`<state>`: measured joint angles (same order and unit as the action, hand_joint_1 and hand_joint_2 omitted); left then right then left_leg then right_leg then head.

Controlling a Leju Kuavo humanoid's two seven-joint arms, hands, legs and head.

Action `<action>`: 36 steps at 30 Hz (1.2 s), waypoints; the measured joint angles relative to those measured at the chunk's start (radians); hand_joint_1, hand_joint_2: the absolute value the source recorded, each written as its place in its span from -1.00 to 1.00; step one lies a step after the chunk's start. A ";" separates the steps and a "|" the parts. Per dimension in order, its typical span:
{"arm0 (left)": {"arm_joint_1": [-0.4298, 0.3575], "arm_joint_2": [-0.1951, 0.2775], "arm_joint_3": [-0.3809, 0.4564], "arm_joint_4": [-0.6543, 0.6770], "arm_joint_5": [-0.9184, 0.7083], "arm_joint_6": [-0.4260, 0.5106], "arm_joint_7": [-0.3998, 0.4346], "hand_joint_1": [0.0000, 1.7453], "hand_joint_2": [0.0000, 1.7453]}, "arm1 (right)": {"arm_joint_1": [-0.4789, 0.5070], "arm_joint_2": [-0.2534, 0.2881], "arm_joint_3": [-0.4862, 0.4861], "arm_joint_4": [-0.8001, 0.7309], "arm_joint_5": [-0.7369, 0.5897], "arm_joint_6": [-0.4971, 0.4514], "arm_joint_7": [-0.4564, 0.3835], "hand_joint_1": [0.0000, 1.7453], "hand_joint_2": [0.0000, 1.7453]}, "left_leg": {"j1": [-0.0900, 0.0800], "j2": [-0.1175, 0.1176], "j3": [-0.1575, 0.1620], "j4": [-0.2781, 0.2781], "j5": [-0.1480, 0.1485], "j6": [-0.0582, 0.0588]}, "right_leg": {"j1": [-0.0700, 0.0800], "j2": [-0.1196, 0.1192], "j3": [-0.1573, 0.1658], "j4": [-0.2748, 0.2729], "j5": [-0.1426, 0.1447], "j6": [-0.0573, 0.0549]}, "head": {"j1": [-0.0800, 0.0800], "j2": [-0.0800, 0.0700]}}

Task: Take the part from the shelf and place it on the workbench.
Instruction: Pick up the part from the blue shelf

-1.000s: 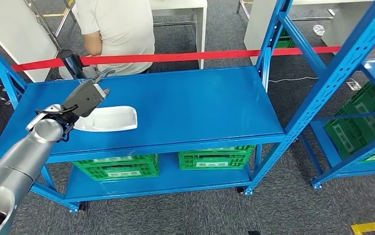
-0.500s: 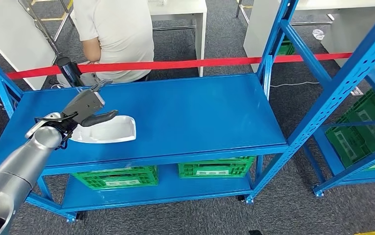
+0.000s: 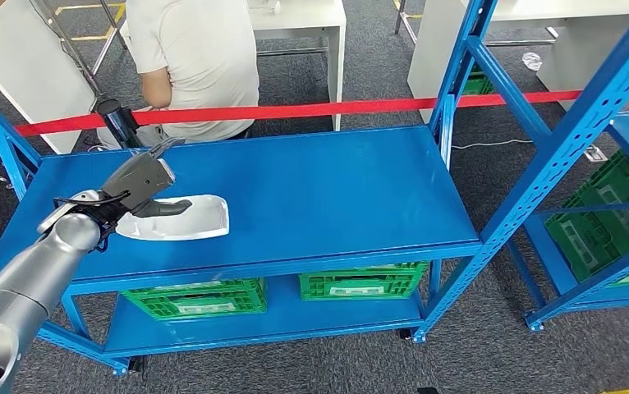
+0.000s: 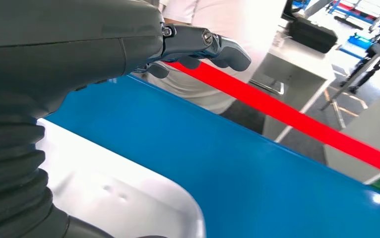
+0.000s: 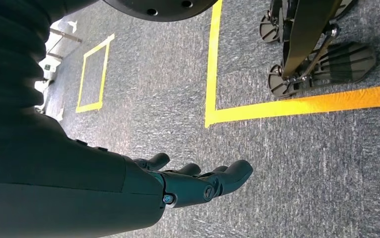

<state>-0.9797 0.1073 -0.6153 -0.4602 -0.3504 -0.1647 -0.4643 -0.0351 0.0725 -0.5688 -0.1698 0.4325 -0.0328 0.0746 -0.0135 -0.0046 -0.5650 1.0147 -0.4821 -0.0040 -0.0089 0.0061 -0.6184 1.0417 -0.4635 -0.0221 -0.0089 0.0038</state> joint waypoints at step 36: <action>0.087 0.101 -0.191 0.029 -0.188 -0.130 -0.059 -1.00 1.00 | -0.001 0.000 -0.001 0.000 0.061 0.000 0.006 -1.00 1.00 | -0.001 -0.001 0.000 0.001 -0.001 0.000 | -0.001 -0.001 0.003 -0.005 0.000 0.000 | 0.000 0.000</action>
<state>-0.8930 0.2078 -0.8066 -0.4312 -0.5385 -0.2946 -0.5232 -0.0361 0.0725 -0.5695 -0.1698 0.4938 -0.0328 0.0807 -0.0144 -0.0059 -0.5649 1.0152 -0.4836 -0.0037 -0.0101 0.0051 -0.6153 1.0365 -0.4633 -0.0216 -0.0088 0.0038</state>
